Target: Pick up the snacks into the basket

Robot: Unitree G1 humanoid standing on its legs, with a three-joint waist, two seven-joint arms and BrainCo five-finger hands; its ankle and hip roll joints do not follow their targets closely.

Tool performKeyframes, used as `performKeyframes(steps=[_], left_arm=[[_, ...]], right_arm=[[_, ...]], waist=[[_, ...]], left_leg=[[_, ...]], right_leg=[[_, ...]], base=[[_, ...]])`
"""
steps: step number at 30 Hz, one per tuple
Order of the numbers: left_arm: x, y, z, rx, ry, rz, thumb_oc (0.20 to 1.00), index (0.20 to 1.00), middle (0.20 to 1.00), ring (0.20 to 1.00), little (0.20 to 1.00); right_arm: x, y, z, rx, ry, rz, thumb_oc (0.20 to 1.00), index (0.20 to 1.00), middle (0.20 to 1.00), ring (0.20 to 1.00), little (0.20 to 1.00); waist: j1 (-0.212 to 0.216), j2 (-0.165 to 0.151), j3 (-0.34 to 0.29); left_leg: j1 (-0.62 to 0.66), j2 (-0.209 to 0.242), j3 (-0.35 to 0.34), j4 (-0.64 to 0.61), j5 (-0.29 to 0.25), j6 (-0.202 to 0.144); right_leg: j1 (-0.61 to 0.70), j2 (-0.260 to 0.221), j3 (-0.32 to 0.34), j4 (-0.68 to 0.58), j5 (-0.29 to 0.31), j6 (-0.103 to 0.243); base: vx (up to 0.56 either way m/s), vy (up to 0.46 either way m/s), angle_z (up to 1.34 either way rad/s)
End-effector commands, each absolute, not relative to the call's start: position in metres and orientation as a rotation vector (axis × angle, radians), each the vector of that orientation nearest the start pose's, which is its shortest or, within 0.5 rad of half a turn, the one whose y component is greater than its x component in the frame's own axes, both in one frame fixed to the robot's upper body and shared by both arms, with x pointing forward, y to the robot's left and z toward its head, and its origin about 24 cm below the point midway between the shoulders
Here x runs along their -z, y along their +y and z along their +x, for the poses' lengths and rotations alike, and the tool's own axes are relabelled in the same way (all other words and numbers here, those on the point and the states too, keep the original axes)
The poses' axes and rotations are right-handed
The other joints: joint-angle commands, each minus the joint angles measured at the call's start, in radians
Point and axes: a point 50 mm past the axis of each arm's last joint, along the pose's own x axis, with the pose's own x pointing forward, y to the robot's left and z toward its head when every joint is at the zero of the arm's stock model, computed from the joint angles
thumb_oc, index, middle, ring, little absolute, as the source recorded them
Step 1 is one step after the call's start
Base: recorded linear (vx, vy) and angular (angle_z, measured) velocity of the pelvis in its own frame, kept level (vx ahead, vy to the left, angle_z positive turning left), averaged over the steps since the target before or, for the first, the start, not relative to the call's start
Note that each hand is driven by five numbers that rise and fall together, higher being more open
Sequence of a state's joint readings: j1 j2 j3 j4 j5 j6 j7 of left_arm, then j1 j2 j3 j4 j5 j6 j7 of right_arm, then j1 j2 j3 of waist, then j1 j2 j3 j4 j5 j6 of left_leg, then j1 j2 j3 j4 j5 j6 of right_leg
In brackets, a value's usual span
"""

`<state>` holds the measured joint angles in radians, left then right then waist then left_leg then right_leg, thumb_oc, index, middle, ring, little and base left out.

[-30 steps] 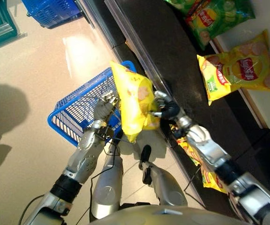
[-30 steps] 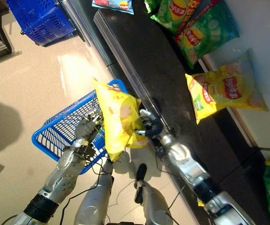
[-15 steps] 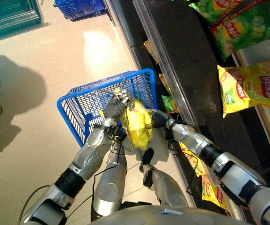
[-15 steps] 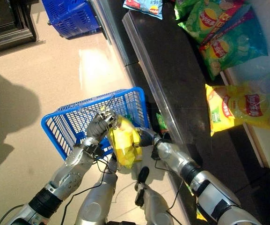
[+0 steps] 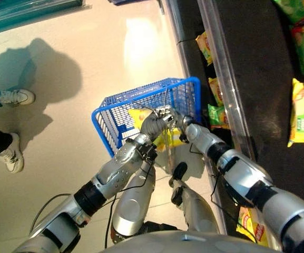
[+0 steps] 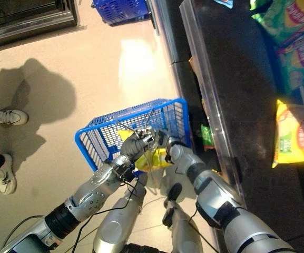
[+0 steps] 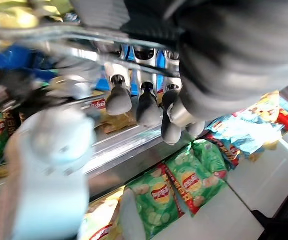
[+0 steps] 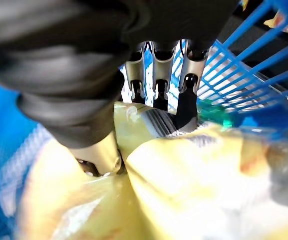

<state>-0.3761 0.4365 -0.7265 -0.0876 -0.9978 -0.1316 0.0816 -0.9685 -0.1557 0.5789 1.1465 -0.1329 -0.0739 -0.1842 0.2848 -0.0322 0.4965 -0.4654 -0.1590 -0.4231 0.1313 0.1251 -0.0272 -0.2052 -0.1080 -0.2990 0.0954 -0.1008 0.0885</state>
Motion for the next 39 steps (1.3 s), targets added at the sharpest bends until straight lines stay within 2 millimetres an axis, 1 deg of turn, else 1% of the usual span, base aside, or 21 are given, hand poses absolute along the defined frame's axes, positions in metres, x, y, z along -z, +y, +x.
performKeyframes(steps=[1,3,6,11,15,16,17,21,22,23,24,25,26,28,30,31,32,33,35,37,39], left_arm=[[-0.188,0.019,0.220,1.065,-0.341,-0.638,0.200,0.200,0.200,0.200,0.200],[-0.181,0.016,0.218,1.080,-0.283,-0.646,0.200,0.200,0.200,0.200,0.200],[-0.177,0.013,0.215,1.101,-0.253,-0.634,0.200,0.200,0.200,0.200,0.200],[-0.175,0.011,0.212,1.124,-0.230,-0.631,0.200,0.200,0.200,0.200,0.200],[-0.174,0.010,0.213,1.125,-0.224,-0.630,0.200,0.200,0.200,0.200,0.200],[-0.174,0.010,0.214,1.111,-0.228,-0.633,0.200,0.200,0.200,0.200,0.200],[-0.174,0.010,0.214,1.111,-0.228,-0.633,0.200,0.200,0.200,0.200,0.200],[-0.177,0.025,0.223,1.018,-0.277,-0.648,0.200,0.200,0.200,0.200,0.200],[-0.177,0.025,0.223,1.017,-0.277,-0.648,0.200,0.200,0.200,0.200,0.200],[-0.178,0.037,0.228,0.952,-0.311,-0.655,0.200,0.200,0.200,0.200,0.200],[-0.179,0.044,0.232,0.906,-0.332,-0.657,0.200,0.200,0.200,0.200,0.200],[-0.179,0.044,0.231,0.906,-0.331,-0.658,0.200,0.200,0.200,0.200,0.200],[-0.177,0.059,0.239,0.809,-0.363,-0.654,0.200,0.200,0.200,0.200,0.200],[-0.174,0.073,0.246,0.704,-0.391,-0.649,0.200,0.200,0.200,0.200,0.200],[-0.170,0.093,0.253,0.585,-0.423,-0.651,0.200,0.200,0.200,0.200,0.200],[-0.170,0.092,0.253,0.585,-0.423,-0.652,0.200,0.200,0.200,0.200,0.200],[-0.163,0.110,0.259,0.488,-0.432,-0.638,0.200,0.200,0.200,0.200,0.200],[-0.159,0.120,0.261,0.433,-0.437,-0.636,0.200,0.200,0.200,0.200,0.200],[-0.150,0.135,0.263,0.361,-0.435,-0.619,0.200,0.200,0.200,0.200,0.200],[-0.143,0.157,0.265,0.254,-0.454,-0.548,0.200,0.200,0.200,0.200,0.200],[-0.131,0.181,0.266,0.129,-0.448,-0.434,0.200,0.200,0.200,0.200,0.200]], right_arm=[[-0.130,-0.066,0.402,-0.182,-0.137,-0.663,0.200,0.200,0.200,0.200,0.200],[-0.149,-0.065,0.408,-0.133,-0.159,-0.586,0.200,0.200,0.200,0.200,0.200],[-0.162,-0.067,0.412,-0.099,-0.169,-0.560,0.200,0.200,0.200,0.200,0.200],[-0.165,-0.070,0.415,-0.082,-0.160,-0.571,0.200,0.200,0.200,0.200,0.200],[-0.158,-0.072,0.415,-0.075,-0.130,-0.585,0.200,0.200,0.200,0.200,0.200],[-0.148,-0.074,0.413,-0.073,-0.093,-0.593,1.000,1.000,1.000,1.000,1.000],[-0.148,-0.074,0.413,-0.073,-0.093,-0.593,1.000,1.000,1.000,1.000,1.000],[-0.130,-0.051,0.400,-0.173,-0.124,-0.628,1.000,1.000,1.000,1.000,1.000],[-0.130,-0.051,0.400,-0.174,-0.123,-0.628,1.000,1.000,1.000,1.000,1.000],[-0.128,-0.038,0.388,-0.244,-0.205,-0.626,1.000,1.000,1.000,1.000,1.000],[-0.126,-0.035,0.379,-0.286,-0.253,-0.630,1.000,1.000,1.000,1.000,1.000],[-0.126,-0.035,0.379,-0.286,-0.251,-0.631,1.000,1.000,1.000,1.000,1.000],[-0.124,-0.040,0.361,-0.340,-0.338,-0.635,1.000,1.000,1.000,1.000,1.000],[-0.119,-0.047,0.341,-0.393,-0.394,-0.635,1.000,1.000,1.000,1.000,1.000],[-0.111,-0.063,0.318,-0.430,-0.425,-0.606,1.000,1.000,1.000,1.000,1.000],[-0.110,-0.063,0.318,-0.430,-0.424,-0.606,1.000,1.000,1.000,1.000,1.000],[-0.100,-0.088,0.300,-0.458,-0.410,-0.609,1.000,1.000,1.000,1.000,1.000],[-0.096,-0.103,0.289,-0.472,-0.402,-0.616,1.000,1.000,1.000,1.000,1.000],[-0.089,-0.125,0.273,-0.504,-0.360,-0.616,1.000,1.000,1.000,1.000,1.000],[-0.085,-0.142,0.256,-0.539,-0.333,-0.611,1.000,1.000,1.000,1.000,1.000],[-0.080,-0.151,0.249,-0.570,-0.297,-0.597,1.000,1.000,1.000,1.000,1.000]], waist=[[0.010,0.018,-0.026],[0.018,0.033,-0.015],[0.022,0.044,-0.007],[0.026,0.056,0.000],[0.023,0.062,0.003],[0.020,0.064,0.002],[0.020,0.064,0.002],[-0.003,0.042,-0.011],[-0.003,0.042,-0.012],[-0.021,0.022,-0.018],[-0.031,0.009,-0.022],[-0.032,0.009,-0.023],[-0.053,-0.016,-0.032],[-0.078,-0.037,-0.047],[-0.105,-0.058,-0.064],[-0.105,-0.058,-0.067],[-0.129,-0.072,-0.084],[-0.144,-0.080,-0.099],[-0.169,-0.091,-0.127],[-0.198,-0.097,-0.162],[-0.222,-0.103,-0.181]], left_leg=[[0.046,-0.026,0.091,0.017,-0.117,0.035],[0.038,-0.030,0.085,0.018,-0.113,0.036],[0.027,-0.033,0.079,0.022,-0.110,0.035],[0.016,-0.036,0.075,0.028,-0.108,0.035],[0.015,-0.038,0.074,0.030,-0.107,0.034],[0.017,-0.037,0.076,0.031,-0.108,0.034],[0.017,-0.037,0.076,0.031,-0.108,0.034],[0.030,-0.027,0.095,0.029,-0.113,0.037],[0.030,-0.027,0.095,0.029,-0.113,0.037],[0.036,-0.021,0.110,0.031,-0.118,0.040],[0.041,-0.017,0.117,0.031,-0.122,0.041],[0.041,-0.017,0.117,0.031,-0.122,0.041],[0.053,-0.008,0.133,0.030,-0.131,0.044],[0.065,0.000,0.148,0.025,-0.136,0.049],[0.089,0.009,0.171,0.024,-0.151,0.054],[0.086,0.008,0.171,0.021,-0.147,0.055],[0.112,0.011,0.194,0.023,-0.161,0.058],[0.130,0.013,0.208,0.018,-0.167,0.059],[0.158,0.014,0.227,0.010,-0.175,0.060],[0.186,0.020,0.261,-0.002,-0.181,0.060],[0.217,0.033,0.300,-0.012,-0.181,0.061]], right_leg=[[-0.057,-0.068,0.004,0.046,0.106,0.052],[-0.068,-0.071,-0.001,0.055,0.103,0.050],[-0.076,-0.076,-0.007,0.065,0.098,0.049],[-0.091,-0.079,-0.012,0.082,0.092,0.048],[-0.095,-0.082,-0.013,0.090,0.087,0.046],[-0.096,-0.086,-0.013,0.096,0.086,0.046],[-0.096,-0.086,-0.013,0.096,0.086,0.046],[-0.094,-0.088,0.002,0.096,0.092,0.048],[-0.095,-0.088,0.002,0.096,0.092,0.048],[-0.097,-0.090,0.016,0.098,0.100,0.052],[-0.095,-0.092,0.022,0.097,0.103,0.055],[-0.095,-0.092,0.022,0.097,0.103,0.055],[-0.092,-0.095,0.036,0.098,0.110,0.060],[-0.093,-0.098,0.052,0.099,0.122,0.067],[-0.086,-0.098,0.075,0.100,0.130,0.074],[-0.089,-0.098,0.074,0.098,0.134,0.074],[-0.078,-0.098,0.091,0.099,0.136,0.078],[-0.068,-0.099,0.098,0.093,0.140,0.082],[-0.052,-0.098,0.114,0.078,0.145,0.087],[-0.043,-0.092,0.137,0.066,0.157,0.093],[-0.048,-0.075,0.158,0.074,0.178,0.100]], base=[[0.00,0.011,0.16],[-0.01,0.024,0.21],[0.00,0.021,0.14],[0.00,0.011,0.06],[0.01,0.030,0.04],[0.00,0.000,0.00],[0.02,0.047,0.03],[0.01,0.049,0.01],[0.01,0.078,-0.06],[0.00,0.077,-0.05],[0.00,0.077,-0.05],[0.00,0.071,-0.20],[0.01,0.065,-0.29],[0.00,0.090,-0.38],[0.02,0.083,-0.39],[0.05,0.113,-0.37],[0.06,0.114,-0.26],[0.08,0.142,-0.47],[0.07,0.095,-0.54],[0.07,0.121,-0.48],[0.03,0.121,-0.45]])
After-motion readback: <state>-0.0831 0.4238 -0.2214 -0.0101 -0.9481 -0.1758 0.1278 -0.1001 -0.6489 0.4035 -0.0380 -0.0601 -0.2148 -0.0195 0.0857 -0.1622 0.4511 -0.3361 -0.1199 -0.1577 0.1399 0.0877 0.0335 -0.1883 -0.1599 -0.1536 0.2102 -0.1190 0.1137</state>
